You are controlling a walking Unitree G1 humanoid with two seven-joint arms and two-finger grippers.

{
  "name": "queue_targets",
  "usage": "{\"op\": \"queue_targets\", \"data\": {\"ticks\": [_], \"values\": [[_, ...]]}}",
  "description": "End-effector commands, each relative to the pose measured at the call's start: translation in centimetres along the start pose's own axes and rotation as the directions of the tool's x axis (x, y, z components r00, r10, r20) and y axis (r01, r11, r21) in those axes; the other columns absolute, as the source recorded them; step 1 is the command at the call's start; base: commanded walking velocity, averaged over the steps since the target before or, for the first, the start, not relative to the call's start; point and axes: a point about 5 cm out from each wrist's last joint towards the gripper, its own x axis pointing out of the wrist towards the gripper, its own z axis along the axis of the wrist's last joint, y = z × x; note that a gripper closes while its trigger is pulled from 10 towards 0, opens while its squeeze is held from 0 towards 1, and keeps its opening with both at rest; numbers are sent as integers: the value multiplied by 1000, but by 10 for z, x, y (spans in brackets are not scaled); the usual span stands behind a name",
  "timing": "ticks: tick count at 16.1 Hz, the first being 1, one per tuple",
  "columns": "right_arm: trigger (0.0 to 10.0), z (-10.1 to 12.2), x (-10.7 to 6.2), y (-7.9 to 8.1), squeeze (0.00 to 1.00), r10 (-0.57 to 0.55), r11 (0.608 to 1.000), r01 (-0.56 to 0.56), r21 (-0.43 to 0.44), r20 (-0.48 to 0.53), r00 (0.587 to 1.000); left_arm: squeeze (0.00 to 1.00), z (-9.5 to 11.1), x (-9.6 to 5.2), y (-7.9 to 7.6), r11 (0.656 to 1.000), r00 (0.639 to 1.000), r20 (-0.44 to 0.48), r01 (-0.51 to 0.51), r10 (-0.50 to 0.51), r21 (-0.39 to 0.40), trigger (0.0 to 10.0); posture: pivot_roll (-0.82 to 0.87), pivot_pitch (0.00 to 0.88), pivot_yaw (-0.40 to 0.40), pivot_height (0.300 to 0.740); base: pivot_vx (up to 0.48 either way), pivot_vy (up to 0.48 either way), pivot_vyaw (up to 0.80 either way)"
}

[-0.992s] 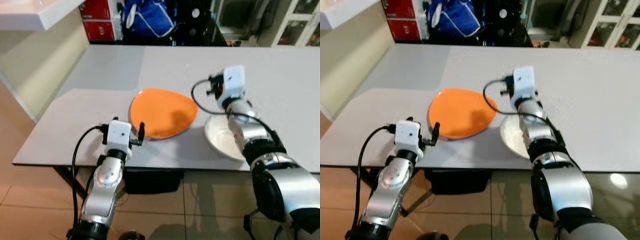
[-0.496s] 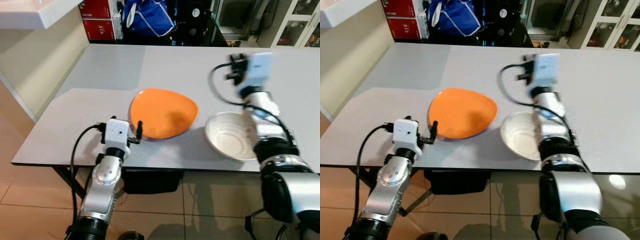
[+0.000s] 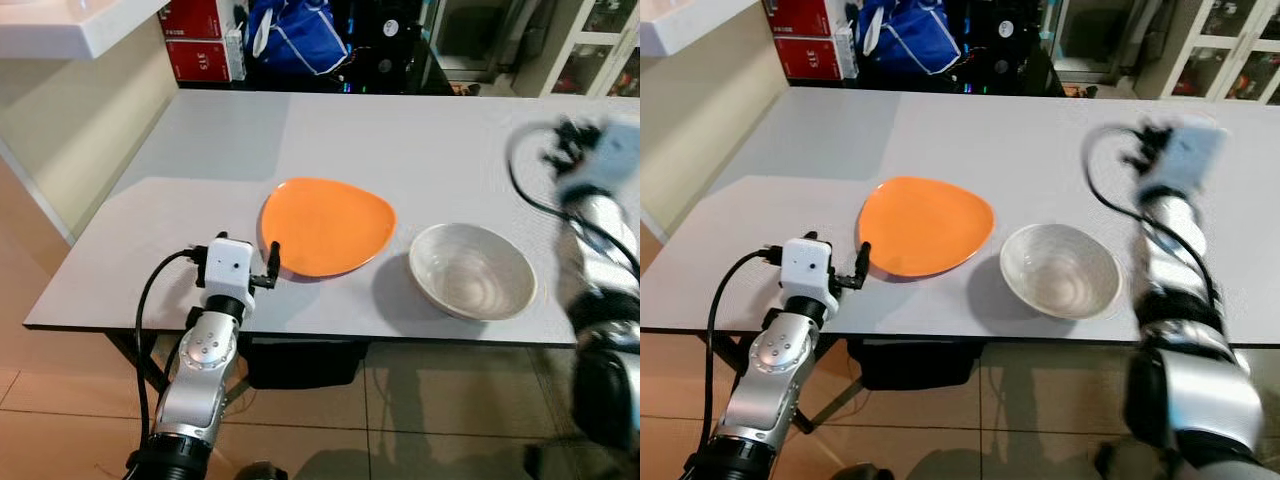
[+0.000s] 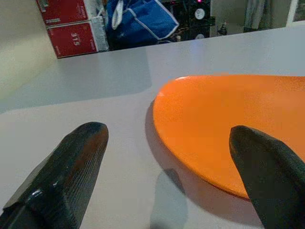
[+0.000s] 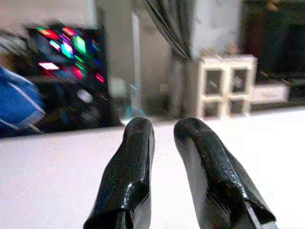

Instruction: Setting the table

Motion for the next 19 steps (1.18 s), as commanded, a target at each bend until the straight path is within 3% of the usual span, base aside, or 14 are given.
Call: {"op": "queue_targets", "data": {"ticks": [1,5,8,10,14,15,17,19], "values": [[10000,-9,-5,-10,0,-38,999,38,-19,-42,998,0,-3,-1,0,1000,1000,-9,3,-3,-3,10000,42,9,22,740,0,0,0],[10000,-44,-31,-53,0,-182,981,164,-108,-192,964,0,-2,-1,0,1000,1000,-4,3,-4,-19,10000,42,4,18,740,0,0,0],[10000,-51,-36,-57,0,-194,978,171,-122,-214,957,0,-3,-2,1,1000,1000,-6,3,-3,-18,10000,40,3,19,740,0,0,0],[10000,-49,-31,-34,0,-103,994,93,-59,-196,975,0,-4,-2,0,999,1000,-15,3,-4,-52,10000,36,0,21,740,0,0,0],[10000,-38,-25,5,0,41,999,-44,-27,-98,994,0,-5,-2,3,995,999,-27,-19,17,-93,10000,46,4,16,740,0,0,0],[10000,-37,-26,15,0,78,997,-79,-21,-72,994,0,-3,-3,3,994,1000,-7,-23,23,-111,10000,48,6,8,740,0,0,0],[10000,-39,-39,41,0,207,976,-207,-72,-12,978,0,17,-7,9,984,990,120,-45,67,-172,10000,47,19,2,740,0,0,0],[10000,-38,-45,55,0,239,969,-237,-77,24,971,0,25,-7,15,987,982,164,-76,98,-140,10000,46,30,3,740,0,0,0]]}}
